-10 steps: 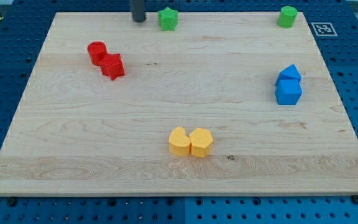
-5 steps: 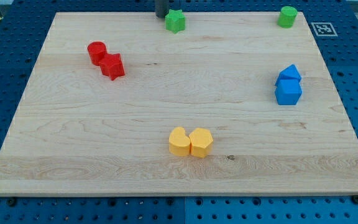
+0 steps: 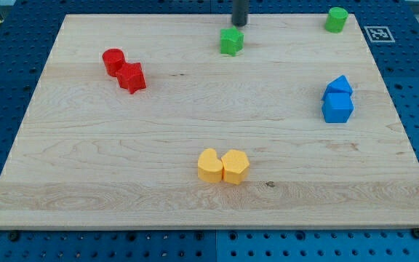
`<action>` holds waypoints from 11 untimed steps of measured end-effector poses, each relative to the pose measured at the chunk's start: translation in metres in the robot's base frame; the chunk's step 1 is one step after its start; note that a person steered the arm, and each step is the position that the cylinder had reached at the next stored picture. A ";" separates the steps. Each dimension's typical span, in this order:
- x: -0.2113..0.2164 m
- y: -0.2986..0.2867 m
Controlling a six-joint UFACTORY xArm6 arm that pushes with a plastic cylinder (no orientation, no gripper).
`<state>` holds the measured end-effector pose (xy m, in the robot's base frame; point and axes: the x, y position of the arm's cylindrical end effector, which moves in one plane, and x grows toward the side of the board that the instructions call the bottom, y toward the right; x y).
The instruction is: Push the green blocks diagonal to the top left of the blue blocks
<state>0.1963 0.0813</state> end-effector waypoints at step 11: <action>0.050 0.162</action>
<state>0.2466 0.2434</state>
